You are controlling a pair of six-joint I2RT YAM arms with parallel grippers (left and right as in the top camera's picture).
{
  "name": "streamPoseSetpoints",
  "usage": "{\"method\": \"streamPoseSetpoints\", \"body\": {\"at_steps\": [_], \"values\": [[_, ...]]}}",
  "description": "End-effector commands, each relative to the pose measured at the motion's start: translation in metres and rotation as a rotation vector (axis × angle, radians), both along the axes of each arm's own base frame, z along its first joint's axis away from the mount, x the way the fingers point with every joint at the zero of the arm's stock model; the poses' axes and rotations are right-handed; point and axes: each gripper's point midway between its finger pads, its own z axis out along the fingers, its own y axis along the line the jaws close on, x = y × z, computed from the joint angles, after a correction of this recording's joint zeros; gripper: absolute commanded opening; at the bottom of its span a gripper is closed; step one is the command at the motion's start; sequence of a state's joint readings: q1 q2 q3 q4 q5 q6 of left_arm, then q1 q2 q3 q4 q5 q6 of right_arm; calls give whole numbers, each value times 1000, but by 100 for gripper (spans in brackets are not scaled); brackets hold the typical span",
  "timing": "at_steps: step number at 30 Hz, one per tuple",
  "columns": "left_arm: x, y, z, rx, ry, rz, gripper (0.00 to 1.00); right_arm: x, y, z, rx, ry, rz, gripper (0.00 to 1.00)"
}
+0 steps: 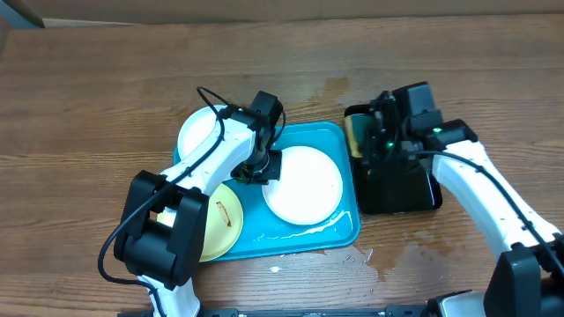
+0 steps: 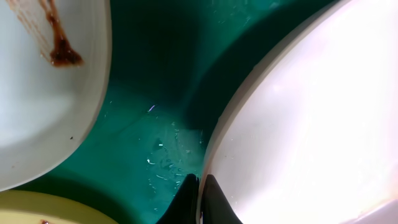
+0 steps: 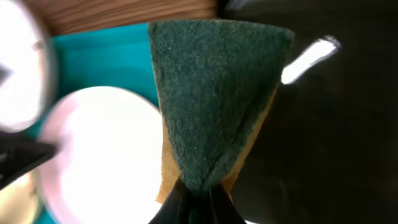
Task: Clean dirty plates on tray and stack at the side
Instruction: 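Return the sponge to the black tray with the right gripper, then lift the cleaned white plate with the left gripper and place it left of tray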
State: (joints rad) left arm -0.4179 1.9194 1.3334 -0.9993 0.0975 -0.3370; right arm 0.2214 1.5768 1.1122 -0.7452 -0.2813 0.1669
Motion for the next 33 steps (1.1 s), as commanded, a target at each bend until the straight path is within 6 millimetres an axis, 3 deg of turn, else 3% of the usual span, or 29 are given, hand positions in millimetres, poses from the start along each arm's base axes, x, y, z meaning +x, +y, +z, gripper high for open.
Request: {"method": "streamPoseSetpoints", "body": {"at_steps": [1,8,20,29,33], "values": [[10,-3,5,-22,-11,-6,4,4,-34,-7,-103,17,-132,4],[22,0,20,-28,-28,12,4,3,-70,-18,-252,23,-254,4],[43,20,58,108,-109,10,4,-4,-72,-46,-254,17,-262,4],[59,41,96,305,-221,35,4,-3,-79,-48,-286,14,-299,4],[63,39,109,409,-312,40,4,-3,-79,-47,-285,13,-299,4]]}}
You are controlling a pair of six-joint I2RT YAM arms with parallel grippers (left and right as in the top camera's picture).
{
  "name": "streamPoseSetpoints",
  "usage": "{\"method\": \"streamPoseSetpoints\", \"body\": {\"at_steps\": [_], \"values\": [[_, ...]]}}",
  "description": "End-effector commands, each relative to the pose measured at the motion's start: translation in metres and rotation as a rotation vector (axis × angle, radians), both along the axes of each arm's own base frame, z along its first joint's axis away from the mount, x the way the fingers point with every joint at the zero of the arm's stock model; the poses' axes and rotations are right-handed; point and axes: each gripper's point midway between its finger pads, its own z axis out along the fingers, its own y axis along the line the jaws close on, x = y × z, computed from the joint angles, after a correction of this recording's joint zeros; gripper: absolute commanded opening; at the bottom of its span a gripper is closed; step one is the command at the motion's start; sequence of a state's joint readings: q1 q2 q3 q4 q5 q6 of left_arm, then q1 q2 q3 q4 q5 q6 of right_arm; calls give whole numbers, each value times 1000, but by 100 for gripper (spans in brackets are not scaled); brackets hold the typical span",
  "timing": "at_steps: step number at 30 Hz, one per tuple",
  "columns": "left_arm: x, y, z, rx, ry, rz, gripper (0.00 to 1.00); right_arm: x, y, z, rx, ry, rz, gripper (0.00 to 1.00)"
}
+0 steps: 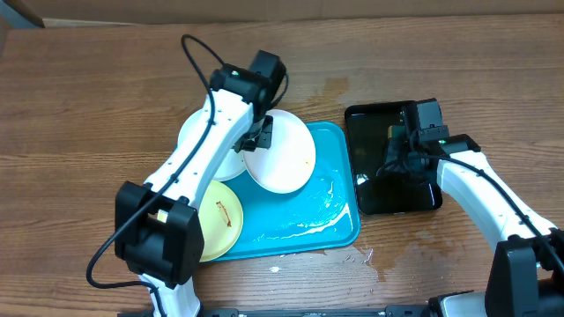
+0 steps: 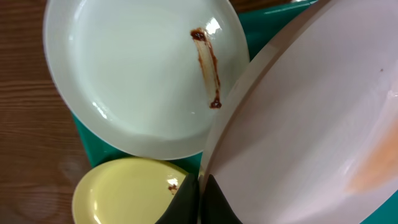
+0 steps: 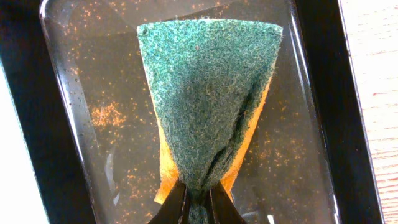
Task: Clean dirty plates on tray and stack at the side
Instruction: 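Lift the cleaned white plate with the left gripper and place it left of tray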
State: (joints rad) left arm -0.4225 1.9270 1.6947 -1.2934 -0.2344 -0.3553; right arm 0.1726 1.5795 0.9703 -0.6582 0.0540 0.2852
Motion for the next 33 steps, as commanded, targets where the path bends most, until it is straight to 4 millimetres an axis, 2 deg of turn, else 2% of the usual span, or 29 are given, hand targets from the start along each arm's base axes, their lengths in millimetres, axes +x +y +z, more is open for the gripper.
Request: {"method": "streamPoseSetpoints", "body": {"at_steps": [1,4,11,13,16,26,33], "values": [[13,0,22,158,-145,13,4,1,-3,0,-11,-7,-14,4],[12,-10,34,247,-226,-21,4,1,-3,0,-11,-6,-16,4],[5,-45,86,507,-519,-143,4,2,-13,0,-10,-6,-46,4],[-1,-58,108,598,-644,-174,4,3,-18,0,-8,-4,-63,4],[-7,-67,122,647,-718,-195,4,3,-22,-1,-7,-3,-74,4],[-14,-73,126,642,-762,-182,4,3,-28,-1,-6,-3,-92,4],[-15,-69,100,488,-615,-129,4,3,-28,-1,-6,-1,-92,4]]}}
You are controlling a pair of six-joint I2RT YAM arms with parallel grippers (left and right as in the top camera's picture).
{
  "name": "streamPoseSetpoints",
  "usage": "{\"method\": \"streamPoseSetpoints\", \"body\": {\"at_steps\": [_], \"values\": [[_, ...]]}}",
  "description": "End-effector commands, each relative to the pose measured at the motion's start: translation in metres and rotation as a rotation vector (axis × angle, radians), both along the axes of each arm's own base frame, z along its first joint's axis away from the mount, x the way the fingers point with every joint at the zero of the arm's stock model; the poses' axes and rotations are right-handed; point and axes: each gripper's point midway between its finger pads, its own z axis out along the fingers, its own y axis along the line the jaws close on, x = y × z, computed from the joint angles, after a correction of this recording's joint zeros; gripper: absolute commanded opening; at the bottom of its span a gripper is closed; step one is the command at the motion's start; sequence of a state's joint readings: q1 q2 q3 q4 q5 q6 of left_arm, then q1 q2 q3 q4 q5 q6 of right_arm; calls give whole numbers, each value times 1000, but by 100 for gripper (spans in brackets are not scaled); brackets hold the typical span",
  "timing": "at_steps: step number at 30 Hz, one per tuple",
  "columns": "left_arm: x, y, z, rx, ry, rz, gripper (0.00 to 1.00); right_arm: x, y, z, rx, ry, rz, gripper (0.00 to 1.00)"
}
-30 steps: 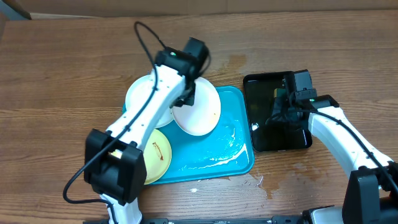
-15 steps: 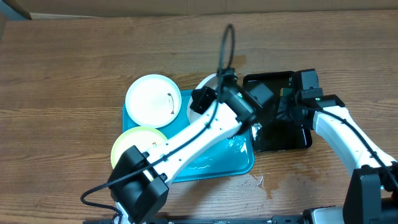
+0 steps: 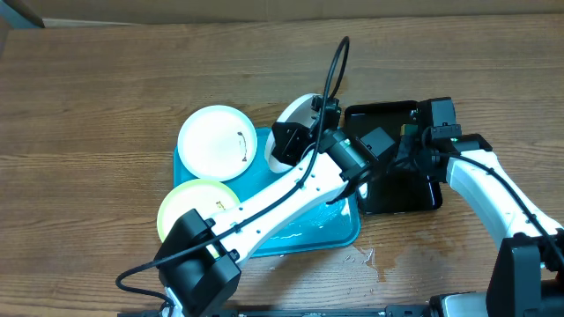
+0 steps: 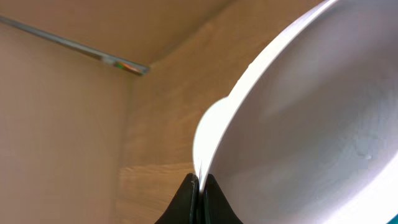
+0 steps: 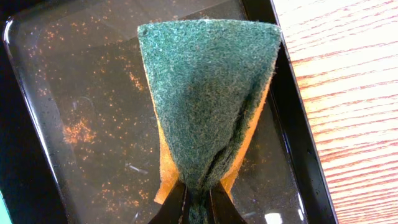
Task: Clean dirty plates on tray and stack at the side
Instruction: 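Lift the cleaned white plate with the left gripper and place it left of tray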
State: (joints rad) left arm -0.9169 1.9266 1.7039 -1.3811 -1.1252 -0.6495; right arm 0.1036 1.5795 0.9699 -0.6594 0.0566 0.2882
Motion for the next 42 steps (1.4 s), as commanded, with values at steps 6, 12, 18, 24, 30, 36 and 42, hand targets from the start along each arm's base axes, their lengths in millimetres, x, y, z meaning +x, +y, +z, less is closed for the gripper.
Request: {"method": "streamPoseSetpoints", "body": {"at_steps": [6,12,18,24,30,36,42], "values": [[17,15,-5,-451,275,77,4,1,0,-1,16,-2,-10,4],[43,77,10,-830,408,156,4,0,0,-1,16,2,-10,4],[48,201,17,-943,291,449,4,0,0,-1,16,2,-11,4],[29,330,1,-959,132,787,4,-1,2,-1,29,3,-5,5],[2,398,-41,-974,54,983,4,0,3,-1,33,3,-4,5],[-22,433,-99,-988,17,1081,4,0,3,-1,33,2,-4,9],[-28,434,-131,-1007,12,1090,4,1,3,-1,33,-1,-4,9]]}}
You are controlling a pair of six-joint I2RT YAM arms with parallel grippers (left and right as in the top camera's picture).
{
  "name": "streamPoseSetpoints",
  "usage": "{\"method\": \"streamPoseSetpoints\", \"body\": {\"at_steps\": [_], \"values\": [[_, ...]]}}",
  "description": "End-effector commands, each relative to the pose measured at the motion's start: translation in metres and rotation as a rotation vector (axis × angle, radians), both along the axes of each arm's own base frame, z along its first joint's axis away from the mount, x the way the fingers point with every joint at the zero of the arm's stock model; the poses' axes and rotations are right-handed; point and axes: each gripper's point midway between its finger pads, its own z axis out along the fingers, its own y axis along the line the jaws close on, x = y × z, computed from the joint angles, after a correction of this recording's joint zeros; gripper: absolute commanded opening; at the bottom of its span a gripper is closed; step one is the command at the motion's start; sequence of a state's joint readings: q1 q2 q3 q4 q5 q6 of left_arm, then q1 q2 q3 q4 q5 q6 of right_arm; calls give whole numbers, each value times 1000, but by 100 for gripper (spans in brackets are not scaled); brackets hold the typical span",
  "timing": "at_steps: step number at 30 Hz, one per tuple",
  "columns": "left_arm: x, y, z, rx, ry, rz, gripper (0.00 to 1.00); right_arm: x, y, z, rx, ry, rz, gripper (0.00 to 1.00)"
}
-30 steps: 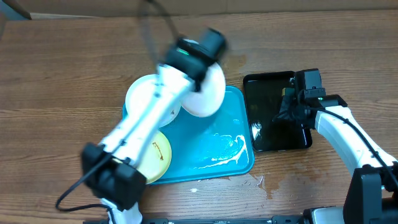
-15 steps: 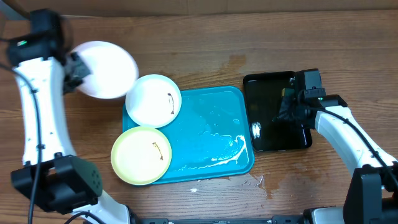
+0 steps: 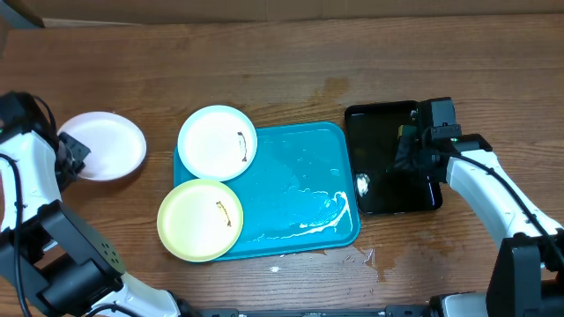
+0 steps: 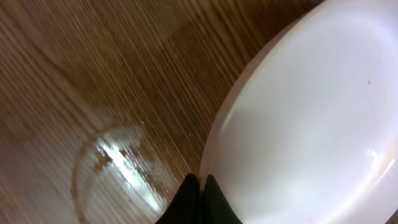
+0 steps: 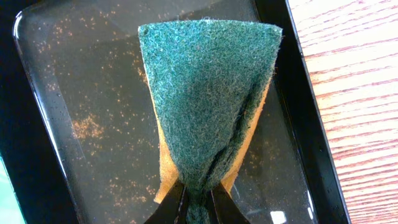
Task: Clean dirty plates on tray and stack at the side
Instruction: 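Lift the cleaned white plate with the left gripper and place it left of tray, then move the left gripper to the other white plate's rim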
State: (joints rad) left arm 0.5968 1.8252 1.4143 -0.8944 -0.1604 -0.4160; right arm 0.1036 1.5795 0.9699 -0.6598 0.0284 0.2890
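A clean pale pink plate (image 3: 106, 145) lies on the wood at the far left, off the teal tray (image 3: 300, 189). My left gripper (image 3: 72, 154) is shut on its near-left rim (image 4: 214, 140). A white plate (image 3: 217, 143) with a brown streak overlaps the tray's back left corner. A yellow-green plate (image 3: 200, 219) with a small stain overlaps its front left corner. My right gripper (image 5: 198, 193) is shut on a green and orange sponge (image 5: 208, 99), held over the black water basin (image 3: 388, 163).
The tray's wet bare floor carries foam streaks (image 3: 330, 211). A water ring (image 4: 118, 155) marks the wood beside the pink plate. A damp patch (image 3: 335, 86) lies behind the tray, and drops (image 3: 366, 255) sit at its front right corner.
My left gripper has gone from high over the basin side to the far left of the table, where the pink plate now rests on the wood. The right gripper and sponge have barely moved.
My left gripper first gripped the pink plate's rim as it lay on the tray, while the right held the sponge by the basin. Then the plate was lifted over the tray's back. It was then tilted up near the basin. Now it lies left of the tray.
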Motion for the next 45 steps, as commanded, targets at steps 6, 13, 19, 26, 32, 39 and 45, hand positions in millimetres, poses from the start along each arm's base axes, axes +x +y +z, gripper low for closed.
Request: {"method": "streamPoseSetpoints", "body": {"at_steps": [6,13,19,26,32,39,45], "values": [[6,-1,-9,9,-43,-20,54,1,-2,0,7,-4,-13,9],[40,-46,-7,-200,-203,-227,74,1,-2,0,7,-4,-13,9],[68,-102,2,-318,-299,-469,75,1,-2,-1,7,-4,-13,9],[82,-153,-2,-279,-230,-644,72,1,-2,-1,7,-4,-13,9],[86,-182,-10,-148,-112,-735,73,-1,-2,-1,6,3,-13,9],[89,-211,-11,-129,-89,-808,72,-1,-2,-1,6,5,-13,10],[90,-214,-15,-117,-91,-787,72,-2,-2,-1,5,7,-13,10]]}}
